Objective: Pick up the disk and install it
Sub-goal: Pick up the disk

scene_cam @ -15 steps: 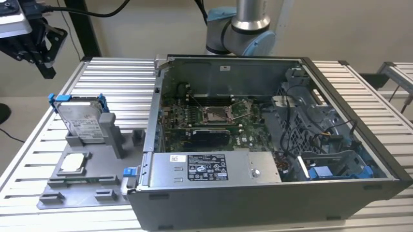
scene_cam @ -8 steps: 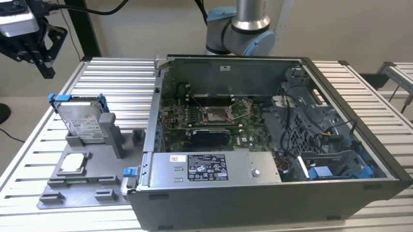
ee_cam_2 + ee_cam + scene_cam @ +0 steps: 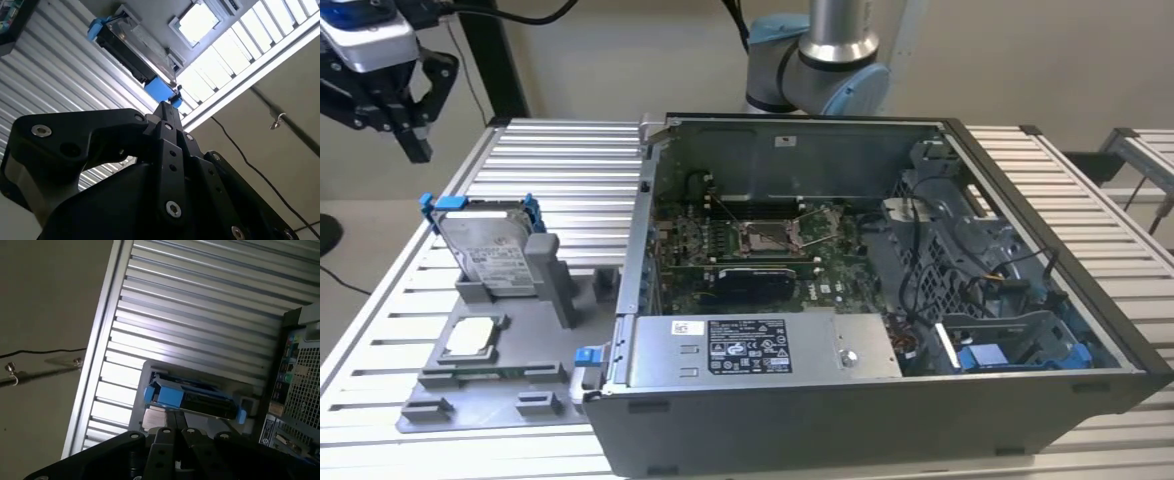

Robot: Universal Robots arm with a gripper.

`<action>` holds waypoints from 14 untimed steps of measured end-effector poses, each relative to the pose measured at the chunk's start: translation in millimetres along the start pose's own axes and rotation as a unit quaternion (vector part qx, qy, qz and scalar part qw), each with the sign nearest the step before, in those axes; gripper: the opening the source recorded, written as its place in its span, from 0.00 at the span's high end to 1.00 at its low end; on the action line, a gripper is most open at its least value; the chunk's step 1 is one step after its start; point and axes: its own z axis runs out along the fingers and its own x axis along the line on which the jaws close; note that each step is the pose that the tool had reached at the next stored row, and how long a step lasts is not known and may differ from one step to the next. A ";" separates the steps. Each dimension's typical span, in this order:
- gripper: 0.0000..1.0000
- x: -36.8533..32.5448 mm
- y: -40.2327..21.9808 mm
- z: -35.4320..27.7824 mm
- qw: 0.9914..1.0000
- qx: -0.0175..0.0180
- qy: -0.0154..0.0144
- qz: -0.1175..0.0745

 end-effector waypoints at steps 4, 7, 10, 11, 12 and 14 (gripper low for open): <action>1.00 0.0 0.0 -0.1 0.999 0.000 0.002 -0.036; 1.00 0.0 0.0 -0.1 0.998 -0.001 0.003 -0.063; 1.00 0.0 0.0 0.0 0.996 -0.001 0.005 -0.091; 1.00 0.0 0.0 0.0 0.995 -0.001 0.005 -0.099; 1.00 0.0 0.0 0.0 0.994 -0.001 0.005 -0.109; 1.00 0.0 0.0 0.0 0.992 -0.001 0.006 -0.127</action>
